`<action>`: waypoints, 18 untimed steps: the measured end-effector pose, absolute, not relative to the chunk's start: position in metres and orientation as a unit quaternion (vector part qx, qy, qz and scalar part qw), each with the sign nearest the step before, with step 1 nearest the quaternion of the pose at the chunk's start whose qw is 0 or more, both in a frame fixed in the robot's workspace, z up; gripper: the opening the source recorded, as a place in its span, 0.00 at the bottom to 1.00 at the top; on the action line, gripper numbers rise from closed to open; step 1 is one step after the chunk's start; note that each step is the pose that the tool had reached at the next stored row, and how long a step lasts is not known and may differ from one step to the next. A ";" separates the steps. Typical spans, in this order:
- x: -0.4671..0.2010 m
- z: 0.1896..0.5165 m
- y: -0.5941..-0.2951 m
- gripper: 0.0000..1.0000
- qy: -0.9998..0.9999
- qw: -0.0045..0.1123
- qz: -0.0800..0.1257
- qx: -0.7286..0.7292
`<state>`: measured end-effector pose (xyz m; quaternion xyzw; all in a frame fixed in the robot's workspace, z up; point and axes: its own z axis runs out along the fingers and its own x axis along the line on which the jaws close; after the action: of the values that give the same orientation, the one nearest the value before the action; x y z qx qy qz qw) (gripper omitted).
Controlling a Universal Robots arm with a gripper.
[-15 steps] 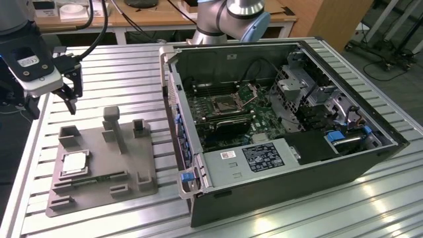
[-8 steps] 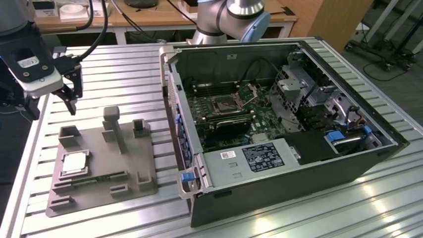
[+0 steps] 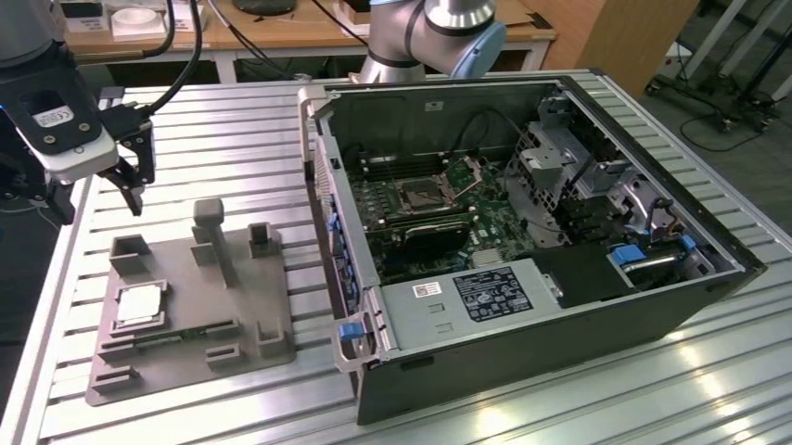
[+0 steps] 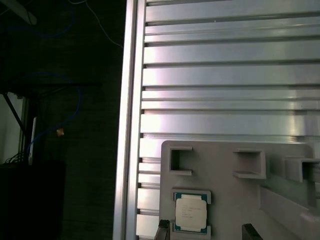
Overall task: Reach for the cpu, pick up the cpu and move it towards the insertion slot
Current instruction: 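Reach for the cpu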
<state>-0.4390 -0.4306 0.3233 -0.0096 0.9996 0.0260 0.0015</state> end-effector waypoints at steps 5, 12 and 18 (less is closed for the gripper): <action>-0.439 0.320 -0.431 0.65 1.000 0.002 0.026 -0.010; -0.441 0.308 -0.440 0.65 1.000 0.002 0.026 -0.010; -0.442 0.297 -0.442 0.65 1.000 0.002 0.026 -0.010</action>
<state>-0.4423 -0.4417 0.2968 -0.0096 0.9996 0.0264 0.0015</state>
